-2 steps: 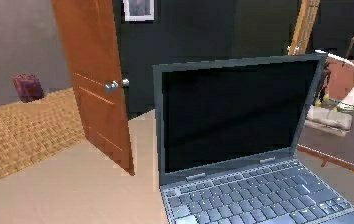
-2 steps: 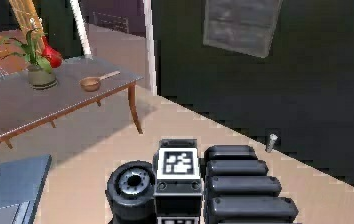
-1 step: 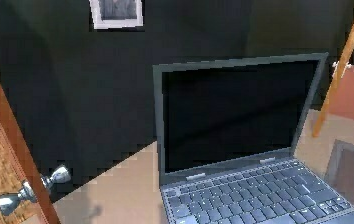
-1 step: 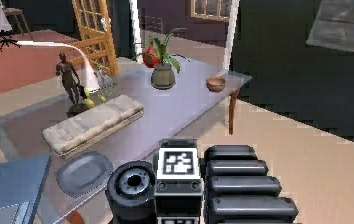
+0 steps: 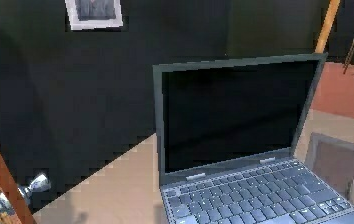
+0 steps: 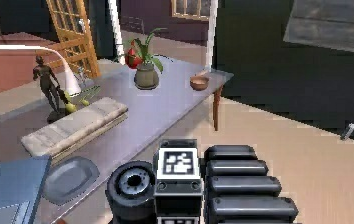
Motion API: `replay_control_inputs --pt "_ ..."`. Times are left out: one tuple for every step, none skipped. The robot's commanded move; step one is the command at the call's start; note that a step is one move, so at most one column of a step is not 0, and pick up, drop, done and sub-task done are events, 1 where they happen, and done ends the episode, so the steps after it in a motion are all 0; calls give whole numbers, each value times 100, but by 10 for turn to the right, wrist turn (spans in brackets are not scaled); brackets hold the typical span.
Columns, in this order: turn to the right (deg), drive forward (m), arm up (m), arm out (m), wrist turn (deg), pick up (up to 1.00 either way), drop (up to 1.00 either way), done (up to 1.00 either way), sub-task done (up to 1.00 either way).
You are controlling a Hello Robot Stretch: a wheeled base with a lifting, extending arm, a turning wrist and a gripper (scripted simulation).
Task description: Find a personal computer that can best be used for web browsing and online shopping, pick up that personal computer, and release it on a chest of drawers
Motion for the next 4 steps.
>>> replay_control_inputs --pt "30 0 0 0 0 0 0 0 0" --pt "0 25 0 0 0 0 0 0 0" --pt "300 0 0 0 0 0 0 0 0" --pt "0 100 0 0 0 0 0 0 0"
